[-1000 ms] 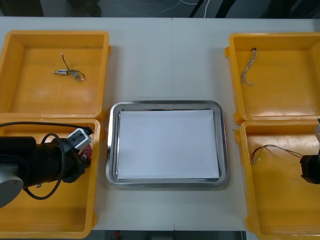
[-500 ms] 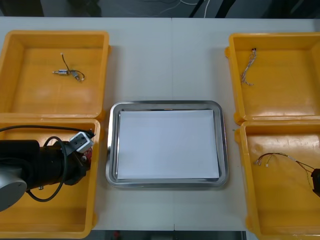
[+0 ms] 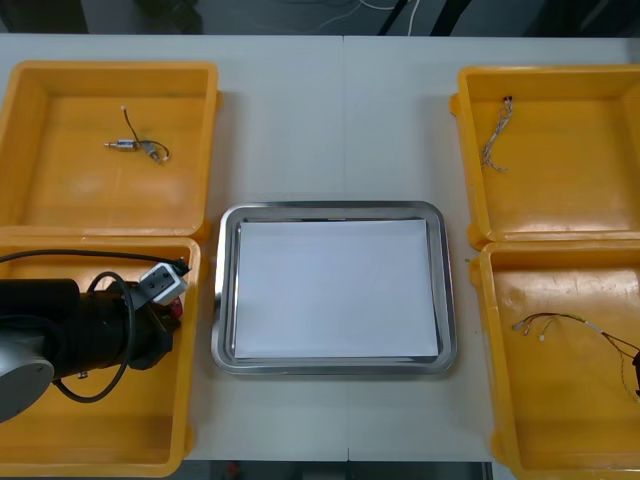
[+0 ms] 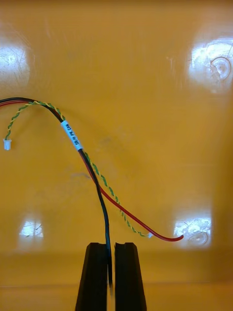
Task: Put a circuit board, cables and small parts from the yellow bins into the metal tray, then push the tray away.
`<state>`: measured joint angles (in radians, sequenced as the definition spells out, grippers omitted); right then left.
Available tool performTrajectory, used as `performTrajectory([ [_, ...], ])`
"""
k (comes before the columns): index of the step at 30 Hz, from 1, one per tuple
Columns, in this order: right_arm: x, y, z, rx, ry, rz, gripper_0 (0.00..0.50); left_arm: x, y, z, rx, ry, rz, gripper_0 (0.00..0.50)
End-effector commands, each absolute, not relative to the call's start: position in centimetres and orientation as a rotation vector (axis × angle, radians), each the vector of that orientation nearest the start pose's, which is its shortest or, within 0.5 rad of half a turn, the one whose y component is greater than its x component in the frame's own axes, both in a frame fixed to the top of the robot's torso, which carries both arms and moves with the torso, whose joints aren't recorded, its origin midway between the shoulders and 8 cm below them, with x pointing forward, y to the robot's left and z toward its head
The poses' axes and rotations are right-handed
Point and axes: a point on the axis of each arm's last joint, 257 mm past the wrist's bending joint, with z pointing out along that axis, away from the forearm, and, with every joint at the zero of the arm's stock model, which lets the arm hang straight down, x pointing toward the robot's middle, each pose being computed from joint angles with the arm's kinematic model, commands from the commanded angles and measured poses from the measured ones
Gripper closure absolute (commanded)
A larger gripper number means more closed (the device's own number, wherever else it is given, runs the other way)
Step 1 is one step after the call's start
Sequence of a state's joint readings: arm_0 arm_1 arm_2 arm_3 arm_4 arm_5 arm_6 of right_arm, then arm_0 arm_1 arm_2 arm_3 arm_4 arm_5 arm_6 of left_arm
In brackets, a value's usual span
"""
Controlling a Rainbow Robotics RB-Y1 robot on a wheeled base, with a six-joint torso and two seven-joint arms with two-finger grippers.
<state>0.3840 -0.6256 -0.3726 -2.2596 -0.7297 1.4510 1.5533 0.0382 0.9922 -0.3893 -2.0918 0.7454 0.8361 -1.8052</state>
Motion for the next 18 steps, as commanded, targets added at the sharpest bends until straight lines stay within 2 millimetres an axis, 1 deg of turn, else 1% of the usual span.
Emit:
performTrajectory([
  [1, 29.3, -41.2, -27.1, -0.002, 2.619, -0.062, 0.206, 39.1, 23.9, -29.9, 1.155, 2.139, 0.016, 0.5],
  [2, 29.3, -41.3, -27.0, -0.002, 2.617, -0.063, 0.123, 39.1, 23.9, -29.9, 1.155, 2.139, 0.015, 0.5],
  [3, 29.3, -41.2, -27.0, -0.003, 2.619, -0.059, 0.022, 39.1, 23.8, -29.8, 1.156, 2.137, 0.013, 0.5],
  [4, 29.3, -41.2, -27.0, 0.0, 2.618, -0.058, 0.0, 39.1, 23.8, -29.8, 1.156, 2.138, 0.011, 0.5],
  [9, 29.4, -41.2, -26.9, -0.007, 2.615, -0.055, 0.0, 38.9, 23.6, -29.8, 1.156, 2.137, 0.002, 0.5],
  [12, 29.5, -41.1, -26.4, -0.014, 2.604, -0.053, 0.0, 38.8, 23.5, -29.5, 1.16, 2.131, 0.002, 0.5],
  [18, 30.1, -40.6, -24.8, -0.047, 2.591, -0.06, 0.0, 38.5, 24.2, -28.4, 1.149, 2.131, 0.01, 0.5],
])
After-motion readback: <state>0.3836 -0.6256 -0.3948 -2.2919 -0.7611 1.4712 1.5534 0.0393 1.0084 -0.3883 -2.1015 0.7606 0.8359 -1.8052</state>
